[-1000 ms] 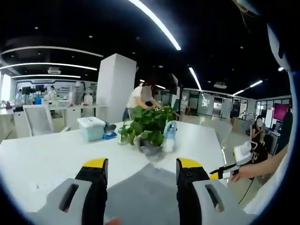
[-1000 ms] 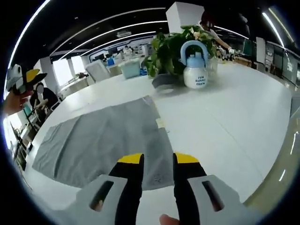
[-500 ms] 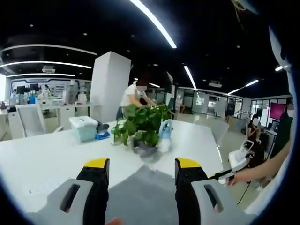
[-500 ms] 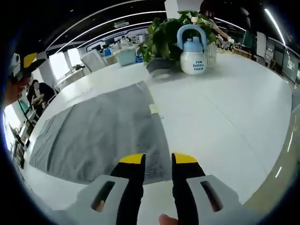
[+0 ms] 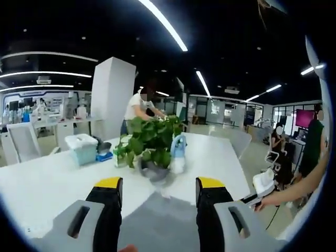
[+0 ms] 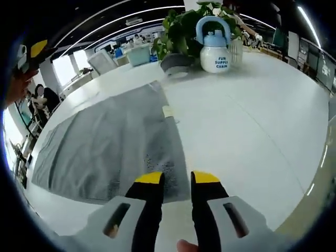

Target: Fold the towel on the table until its edges align and the towel forms a compact rectangular stack.

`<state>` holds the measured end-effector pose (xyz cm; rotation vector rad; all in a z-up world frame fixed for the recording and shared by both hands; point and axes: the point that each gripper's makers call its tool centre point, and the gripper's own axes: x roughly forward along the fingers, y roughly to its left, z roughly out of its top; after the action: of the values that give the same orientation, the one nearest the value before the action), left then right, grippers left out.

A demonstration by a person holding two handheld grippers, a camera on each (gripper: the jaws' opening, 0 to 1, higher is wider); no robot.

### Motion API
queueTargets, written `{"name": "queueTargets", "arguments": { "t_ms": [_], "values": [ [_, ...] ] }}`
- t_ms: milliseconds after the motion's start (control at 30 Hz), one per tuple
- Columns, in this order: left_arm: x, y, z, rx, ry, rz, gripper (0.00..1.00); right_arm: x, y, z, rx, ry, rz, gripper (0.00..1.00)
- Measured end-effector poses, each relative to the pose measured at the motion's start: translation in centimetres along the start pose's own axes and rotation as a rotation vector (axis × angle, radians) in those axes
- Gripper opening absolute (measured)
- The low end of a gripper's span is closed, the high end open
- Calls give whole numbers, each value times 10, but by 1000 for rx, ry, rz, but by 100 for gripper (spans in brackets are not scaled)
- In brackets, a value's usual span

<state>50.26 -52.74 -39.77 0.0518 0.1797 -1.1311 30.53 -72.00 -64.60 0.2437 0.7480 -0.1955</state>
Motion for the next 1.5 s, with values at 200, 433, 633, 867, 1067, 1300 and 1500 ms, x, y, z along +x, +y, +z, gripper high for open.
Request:
{"name": "queueTargets", "arguments": {
  "t_ms": [200, 433, 633, 867, 1067, 1300, 1500],
  "values": [
    [17, -4, 0, 19, 9, -27, 58, 2, 1, -8, -4, 32, 2, 16],
    [38, -6, -2, 11, 20, -53, 57, 3, -1, -8, -64, 42, -21, 13],
    [59, -9, -4, 20, 32, -74, 56, 2, -2, -8, -81, 45, -28, 13],
    [86, -8, -15, 42, 76, -102, 53, 2, -4, -7, -67, 31, -38, 11],
    [107, -5, -23, 41, 94, -104, 53, 3, -8, -7, -56, 29, -39, 9],
    [134, -5, -42, 30, 133, -119, 52, 3, -9, -8, -52, 19, -42, 9],
    [157, -3, -59, 10, 171, -133, 46, 4, -11, -8, -32, 28, -43, 9]
  ]
}}
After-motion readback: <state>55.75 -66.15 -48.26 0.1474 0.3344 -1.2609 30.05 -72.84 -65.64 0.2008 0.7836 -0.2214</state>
